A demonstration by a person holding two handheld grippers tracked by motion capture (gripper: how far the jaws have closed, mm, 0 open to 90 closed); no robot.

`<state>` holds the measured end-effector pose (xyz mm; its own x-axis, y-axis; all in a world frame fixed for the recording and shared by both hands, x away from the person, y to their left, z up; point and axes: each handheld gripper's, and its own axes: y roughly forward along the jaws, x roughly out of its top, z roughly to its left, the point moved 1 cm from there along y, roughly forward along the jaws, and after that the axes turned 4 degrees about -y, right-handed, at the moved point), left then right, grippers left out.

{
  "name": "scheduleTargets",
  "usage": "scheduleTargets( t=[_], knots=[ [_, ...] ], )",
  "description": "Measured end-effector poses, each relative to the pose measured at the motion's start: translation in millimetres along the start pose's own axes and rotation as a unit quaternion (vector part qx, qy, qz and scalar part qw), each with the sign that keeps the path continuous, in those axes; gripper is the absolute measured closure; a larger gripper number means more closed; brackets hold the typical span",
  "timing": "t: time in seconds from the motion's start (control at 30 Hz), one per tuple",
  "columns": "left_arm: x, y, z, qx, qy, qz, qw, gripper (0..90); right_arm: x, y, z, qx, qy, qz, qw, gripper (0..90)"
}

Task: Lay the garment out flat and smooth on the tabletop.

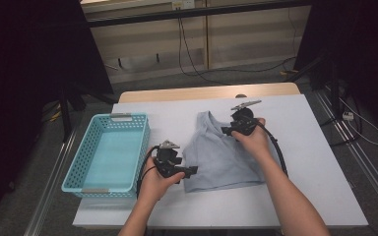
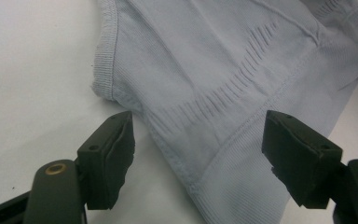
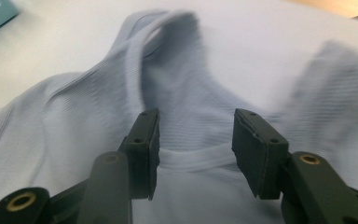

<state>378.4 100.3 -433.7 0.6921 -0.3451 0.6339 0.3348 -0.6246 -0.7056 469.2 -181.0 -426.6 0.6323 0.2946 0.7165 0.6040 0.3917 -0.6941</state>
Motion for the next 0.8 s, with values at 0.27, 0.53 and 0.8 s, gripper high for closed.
scheduleTargets(
  t=[0.27, 0.53, 0.8],
  knots=[
    [0.9, 0.4, 0.0, -0.002, 0.002, 0.000, 1.0000, 26.0, -5.9, -14.2, -29.5, -0.036, 0.022, 0.006, 0.9991, 53.8],
    [0.5, -1.2, 1.9, 0.001, -0.003, -0.003, 1.0000, 26.0, -22.5, -5.9, -29.8, -0.030, 0.015, 0.032, 0.9989, 70.8],
    [-0.8, -0.7, 0.0, 0.002, -0.003, -0.002, 1.0000, 26.0, -55.9, -18.7, -27.7, -0.021, 0.021, 0.011, 0.9995, 77.7]
  ],
)
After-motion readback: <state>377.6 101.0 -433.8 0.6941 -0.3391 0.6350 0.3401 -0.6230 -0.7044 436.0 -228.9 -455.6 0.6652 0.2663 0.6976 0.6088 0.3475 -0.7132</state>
